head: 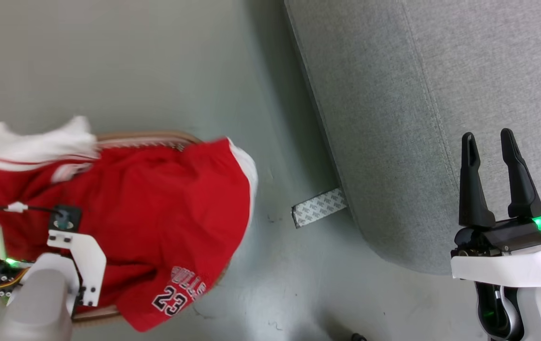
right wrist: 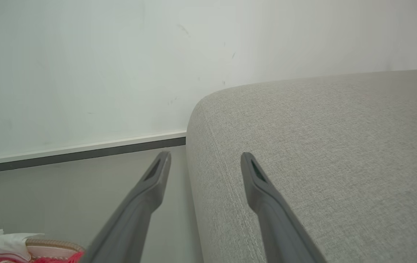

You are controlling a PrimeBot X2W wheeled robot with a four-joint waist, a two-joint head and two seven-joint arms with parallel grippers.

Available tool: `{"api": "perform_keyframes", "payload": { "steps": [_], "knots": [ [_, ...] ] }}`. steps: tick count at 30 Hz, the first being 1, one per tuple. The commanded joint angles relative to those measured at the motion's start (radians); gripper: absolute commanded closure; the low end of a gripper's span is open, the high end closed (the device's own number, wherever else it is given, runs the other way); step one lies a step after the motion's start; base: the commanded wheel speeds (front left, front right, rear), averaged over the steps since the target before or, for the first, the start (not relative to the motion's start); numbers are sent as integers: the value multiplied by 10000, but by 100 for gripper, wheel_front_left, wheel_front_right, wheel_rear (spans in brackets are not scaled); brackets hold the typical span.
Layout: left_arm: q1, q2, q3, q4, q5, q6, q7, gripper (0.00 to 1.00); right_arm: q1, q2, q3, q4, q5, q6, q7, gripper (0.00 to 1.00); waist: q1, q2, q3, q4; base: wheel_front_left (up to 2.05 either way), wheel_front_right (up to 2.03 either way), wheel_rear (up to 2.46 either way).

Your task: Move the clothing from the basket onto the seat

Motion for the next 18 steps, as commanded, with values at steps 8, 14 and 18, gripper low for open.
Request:
{"api": "perform_keyframes", "payload": {
  "steps": [8, 14, 18],
  "knots": [
    [37, -726, -132, 693, -493, -503, -1945, 100, 29, 1, -154, 280, -554, -21, 1, 0, -1, 0, -1453, 762, 0, 0, 0],
    [288, -1642, -110, 903, -906, -821, -3032, 100, 382, -7, -296, 586, -1296, -21, 1, 0, -1, 0, -3090, 1668, 0, 0, 0],
    [438, -1902, -81, 931, -1172, -966, -3562, 100, 625, -7, -329, 680, -1616, -21, 1, 0, -1, 0, -3803, 2067, 0, 0, 0]
  ]
}}
